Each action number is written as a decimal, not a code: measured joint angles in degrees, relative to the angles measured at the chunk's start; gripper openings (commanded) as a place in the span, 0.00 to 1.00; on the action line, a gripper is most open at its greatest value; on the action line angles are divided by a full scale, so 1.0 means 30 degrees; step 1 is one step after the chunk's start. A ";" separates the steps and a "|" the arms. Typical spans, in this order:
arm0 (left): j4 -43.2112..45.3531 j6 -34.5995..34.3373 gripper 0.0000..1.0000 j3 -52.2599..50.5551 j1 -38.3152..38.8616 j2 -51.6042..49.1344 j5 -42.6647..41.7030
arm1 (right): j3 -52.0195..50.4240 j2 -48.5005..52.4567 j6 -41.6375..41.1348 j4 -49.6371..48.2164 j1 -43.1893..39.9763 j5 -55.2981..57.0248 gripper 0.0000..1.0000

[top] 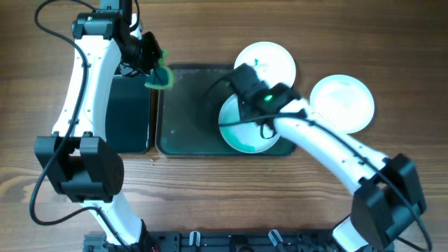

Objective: Clean dirty plates on tray and stack at the side
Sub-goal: 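Carry the blue-rimmed plate with the right gripper onto the cleaned plate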

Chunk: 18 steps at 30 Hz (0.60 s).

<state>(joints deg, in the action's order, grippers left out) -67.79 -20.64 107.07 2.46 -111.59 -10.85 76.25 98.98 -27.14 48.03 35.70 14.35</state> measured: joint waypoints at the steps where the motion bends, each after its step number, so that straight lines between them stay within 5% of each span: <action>1: -0.0066 0.0000 0.04 0.0000 0.0000 0.0000 0.0000 | -0.0022 0.0000 0.0488 0.0437 -0.2280 -0.3264 0.33; 4: -0.0066 0.0000 0.04 0.0000 0.0000 0.0000 0.0000 | -0.0940 0.0000 0.2397 0.1588 -0.6717 -0.6280 0.36; 9: -0.0109 0.0000 0.04 0.0000 0.0000 0.0000 -0.0007 | -0.5406 0.0080 0.3810 -0.2922 -0.7796 -0.8954 0.38; 11: -0.0109 0.0000 0.04 0.0000 0.0000 0.0000 -0.0007 | -0.5858 0.0270 0.4044 -0.4167 -0.7796 -0.9734 0.31; 14: -0.0109 0.0000 0.04 0.0000 0.0066 0.0000 -0.0007 | -0.5923 0.1195 0.4095 -0.5020 -0.7796 -1.0280 0.07; 18: -0.0117 0.0000 0.04 0.0000 0.0160 0.0000 -0.0007 | -0.5931 0.1851 0.3993 -0.5253 -0.7796 -1.0775 0.04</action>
<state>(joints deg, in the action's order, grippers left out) -68.14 -20.64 107.07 2.94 -111.59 -10.87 58.46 104.53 -15.16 32.27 12.32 -17.98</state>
